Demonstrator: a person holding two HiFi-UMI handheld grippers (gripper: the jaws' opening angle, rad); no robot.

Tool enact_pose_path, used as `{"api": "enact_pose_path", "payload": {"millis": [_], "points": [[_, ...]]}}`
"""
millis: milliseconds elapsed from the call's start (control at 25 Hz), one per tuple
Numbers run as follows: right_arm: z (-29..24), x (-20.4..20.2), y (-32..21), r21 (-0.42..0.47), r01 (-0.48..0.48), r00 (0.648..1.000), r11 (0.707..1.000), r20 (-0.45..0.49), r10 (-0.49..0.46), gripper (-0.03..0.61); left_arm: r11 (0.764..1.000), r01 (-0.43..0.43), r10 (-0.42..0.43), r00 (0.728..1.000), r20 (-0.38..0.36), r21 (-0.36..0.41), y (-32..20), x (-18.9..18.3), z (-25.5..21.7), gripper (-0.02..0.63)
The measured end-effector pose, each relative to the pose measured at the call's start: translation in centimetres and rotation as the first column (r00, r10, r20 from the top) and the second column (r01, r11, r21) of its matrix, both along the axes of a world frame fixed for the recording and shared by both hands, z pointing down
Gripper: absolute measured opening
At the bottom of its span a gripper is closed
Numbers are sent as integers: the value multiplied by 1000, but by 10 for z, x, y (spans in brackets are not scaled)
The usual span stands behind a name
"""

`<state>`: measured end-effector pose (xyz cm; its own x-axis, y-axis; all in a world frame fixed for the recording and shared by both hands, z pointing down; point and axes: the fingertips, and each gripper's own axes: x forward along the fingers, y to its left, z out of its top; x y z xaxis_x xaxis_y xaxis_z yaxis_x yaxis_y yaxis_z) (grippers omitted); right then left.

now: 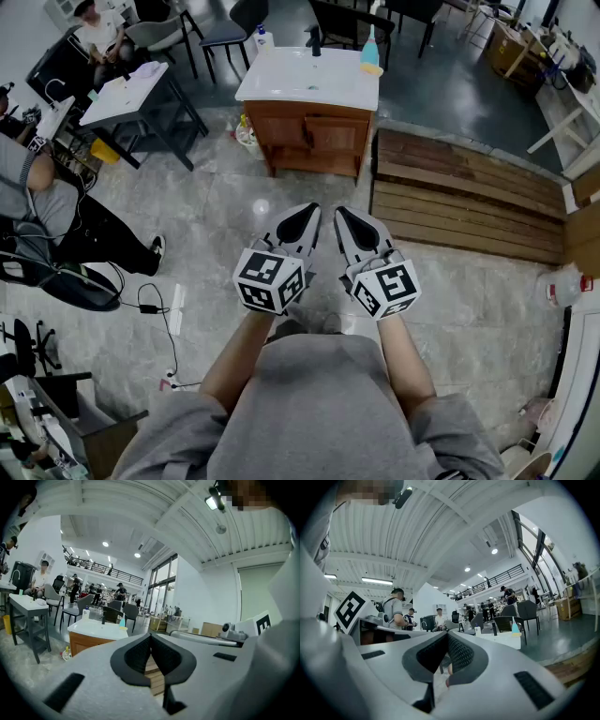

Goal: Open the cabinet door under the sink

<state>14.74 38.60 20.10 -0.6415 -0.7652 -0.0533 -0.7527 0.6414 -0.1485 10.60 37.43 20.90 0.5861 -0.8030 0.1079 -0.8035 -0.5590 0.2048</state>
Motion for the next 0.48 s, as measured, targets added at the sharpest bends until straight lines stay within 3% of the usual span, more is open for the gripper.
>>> {"api": "enact_pose_path", "payload": {"millis": [480], "points": [[-3,10,-2,7,-3,1000,1000,17,2,9,1000,2,-2,1000,10,-17,-3,7,5,9]]}}
